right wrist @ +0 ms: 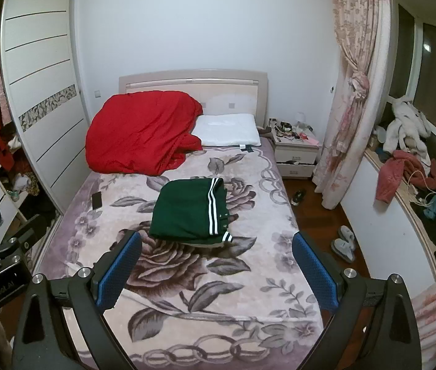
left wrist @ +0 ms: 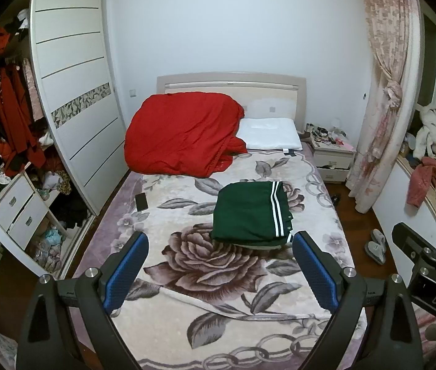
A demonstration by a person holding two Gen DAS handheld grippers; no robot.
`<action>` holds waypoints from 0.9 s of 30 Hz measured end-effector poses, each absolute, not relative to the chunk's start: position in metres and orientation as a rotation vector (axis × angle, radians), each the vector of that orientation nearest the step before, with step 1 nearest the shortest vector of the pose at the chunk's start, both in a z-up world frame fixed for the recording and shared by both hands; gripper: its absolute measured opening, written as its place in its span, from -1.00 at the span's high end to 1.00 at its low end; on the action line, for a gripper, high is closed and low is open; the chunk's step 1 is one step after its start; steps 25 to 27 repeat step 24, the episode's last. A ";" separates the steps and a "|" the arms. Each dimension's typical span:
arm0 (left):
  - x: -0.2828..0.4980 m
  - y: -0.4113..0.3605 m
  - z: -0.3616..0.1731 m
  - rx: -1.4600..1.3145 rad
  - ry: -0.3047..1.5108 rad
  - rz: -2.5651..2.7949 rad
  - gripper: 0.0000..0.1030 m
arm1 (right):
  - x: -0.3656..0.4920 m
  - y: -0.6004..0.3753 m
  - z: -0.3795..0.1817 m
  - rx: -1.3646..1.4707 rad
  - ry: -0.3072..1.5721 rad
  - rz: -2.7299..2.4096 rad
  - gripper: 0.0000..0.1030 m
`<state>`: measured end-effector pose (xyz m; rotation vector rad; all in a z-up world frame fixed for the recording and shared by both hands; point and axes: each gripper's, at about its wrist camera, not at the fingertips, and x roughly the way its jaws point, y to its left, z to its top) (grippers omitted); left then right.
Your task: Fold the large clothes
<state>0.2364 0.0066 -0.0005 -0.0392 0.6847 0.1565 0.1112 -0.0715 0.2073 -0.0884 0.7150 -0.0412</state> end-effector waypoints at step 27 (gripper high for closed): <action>0.233 0.003 0.005 -0.041 0.674 0.144 -0.85 | 0.094 -0.072 0.204 -0.084 0.708 -0.051 -0.94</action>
